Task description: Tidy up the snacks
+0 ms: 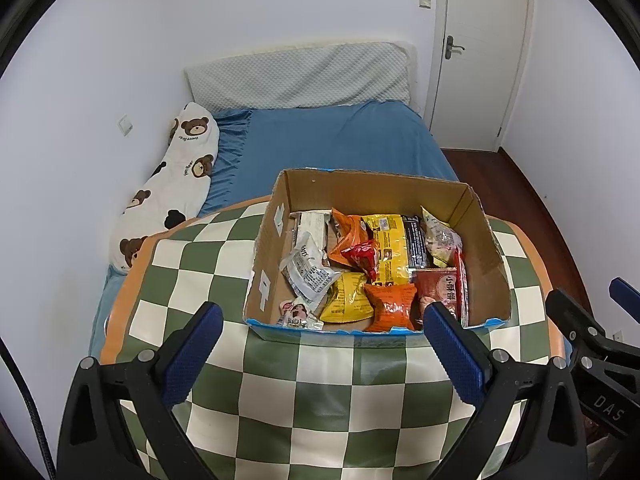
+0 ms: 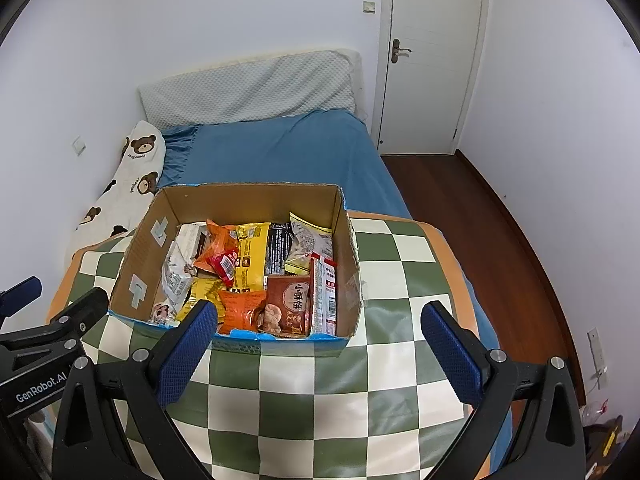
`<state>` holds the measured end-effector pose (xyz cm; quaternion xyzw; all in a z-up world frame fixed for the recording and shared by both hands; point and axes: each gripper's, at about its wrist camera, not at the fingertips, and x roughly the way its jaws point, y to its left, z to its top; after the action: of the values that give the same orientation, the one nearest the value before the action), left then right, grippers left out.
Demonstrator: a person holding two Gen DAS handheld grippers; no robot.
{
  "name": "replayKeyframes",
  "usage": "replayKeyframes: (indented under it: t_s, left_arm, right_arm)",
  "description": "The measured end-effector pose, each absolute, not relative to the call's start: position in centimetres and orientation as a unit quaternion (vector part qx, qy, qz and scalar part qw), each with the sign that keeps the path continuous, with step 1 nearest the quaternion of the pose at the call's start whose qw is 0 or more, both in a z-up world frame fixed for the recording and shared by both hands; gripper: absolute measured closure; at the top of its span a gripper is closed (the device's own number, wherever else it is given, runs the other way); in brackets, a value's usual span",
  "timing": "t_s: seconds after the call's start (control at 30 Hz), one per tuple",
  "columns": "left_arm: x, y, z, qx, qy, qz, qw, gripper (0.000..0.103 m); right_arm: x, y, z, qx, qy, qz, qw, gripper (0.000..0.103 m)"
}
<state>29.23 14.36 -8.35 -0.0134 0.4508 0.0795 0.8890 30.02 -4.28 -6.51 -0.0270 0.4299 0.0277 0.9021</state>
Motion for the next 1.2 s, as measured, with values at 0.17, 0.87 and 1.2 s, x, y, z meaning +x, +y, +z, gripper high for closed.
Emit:
replayKeyframes:
  t_s: [0.17, 0.87, 1.2]
  left_arm:
    - [29.35, 14.53, -8.56, -0.015, 0.453, 0.079, 0.888, 0.0]
    - [29.47, 14.5, -8.72, -0.016, 0.454, 0.075, 0.888, 0.0]
    - [29.31, 14.26, -8.7, -0.012, 0.456, 0.074, 0.887, 0.0]
  right_arm:
    - [29.97, -4.27, -6.42, -0.027, 0.431, 0.027, 0.902, 0.0]
    - [30.82, -4.57, -6.74, -0.032, 0.434, 0.022, 0.9, 0.0]
    - [30.58, -4.67, -6.73, -0.034, 0.433, 0.02, 0.9, 0.0]
